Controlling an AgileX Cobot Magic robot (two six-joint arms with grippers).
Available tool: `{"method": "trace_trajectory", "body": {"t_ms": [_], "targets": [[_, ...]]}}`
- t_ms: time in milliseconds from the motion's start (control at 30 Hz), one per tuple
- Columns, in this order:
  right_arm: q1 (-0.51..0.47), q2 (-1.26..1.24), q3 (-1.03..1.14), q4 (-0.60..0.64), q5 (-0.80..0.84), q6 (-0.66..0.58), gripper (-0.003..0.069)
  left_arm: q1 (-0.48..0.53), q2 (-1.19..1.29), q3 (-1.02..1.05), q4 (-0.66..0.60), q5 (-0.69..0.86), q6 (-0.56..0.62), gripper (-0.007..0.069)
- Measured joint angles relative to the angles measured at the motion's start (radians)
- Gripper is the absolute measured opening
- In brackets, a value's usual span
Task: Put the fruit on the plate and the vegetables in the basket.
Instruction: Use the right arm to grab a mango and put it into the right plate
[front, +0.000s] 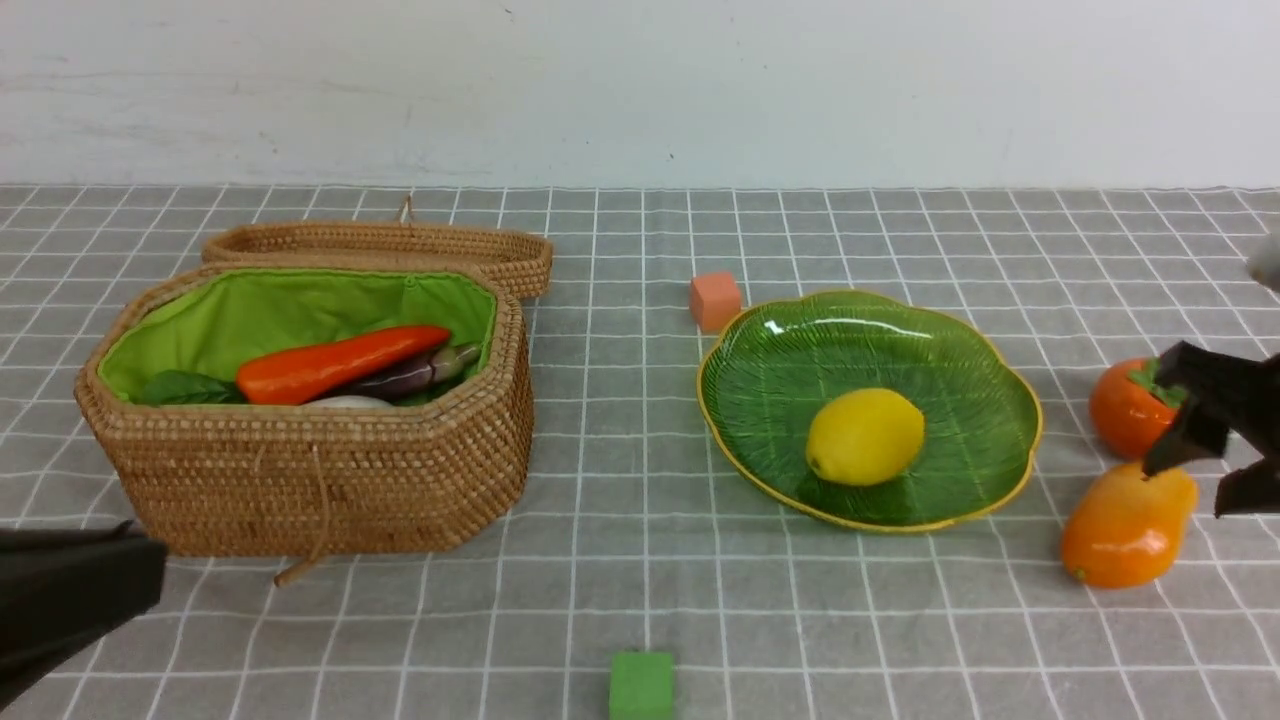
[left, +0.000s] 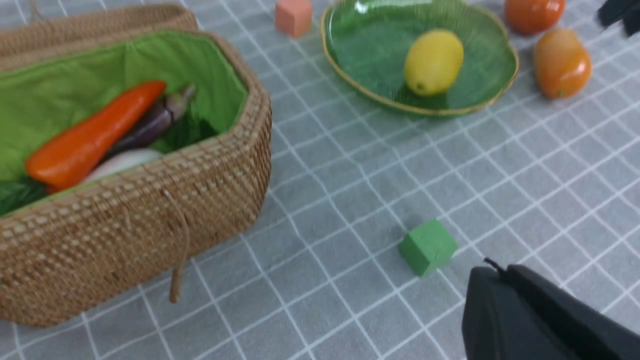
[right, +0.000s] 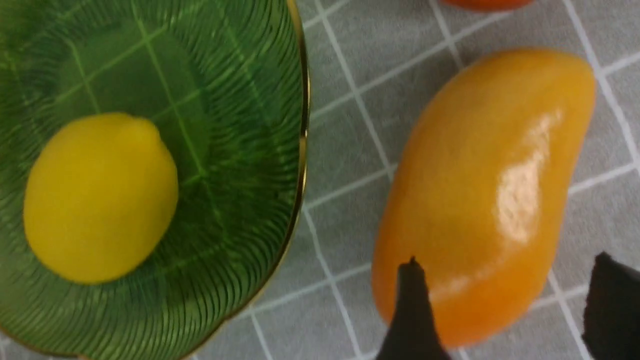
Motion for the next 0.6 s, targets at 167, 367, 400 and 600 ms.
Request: {"method": "trace_trajectory", "body": {"t_ms": [167, 367, 400, 600], "targets": [[-0.011, 0.156, -0.070, -0.031, -0.023, 0.011, 0.0638, 0.000, -0.022, 0.012, -0.002, 0.021, -0.003, -0.0013], [-0.013, 0.239, -0.077, -0.012, -0.028, 0.026, 0.0635, 0.000, -0.022, 0.012, -0.005, 0.031, -0.003, -0.0013], [-0.008, 0.249, -0.077, -0.010, -0.028, 0.018, 0.0620, 0.000, -0.022, 0.012, -0.005, 0.031, -0.003, -0.0013], [0.001, 0.241, -0.092, -0.020, 0.045, -0.048, 0.0538, 0.000, -0.022, 0.012, -0.008, 0.029, -0.003, -0.0013]]}}
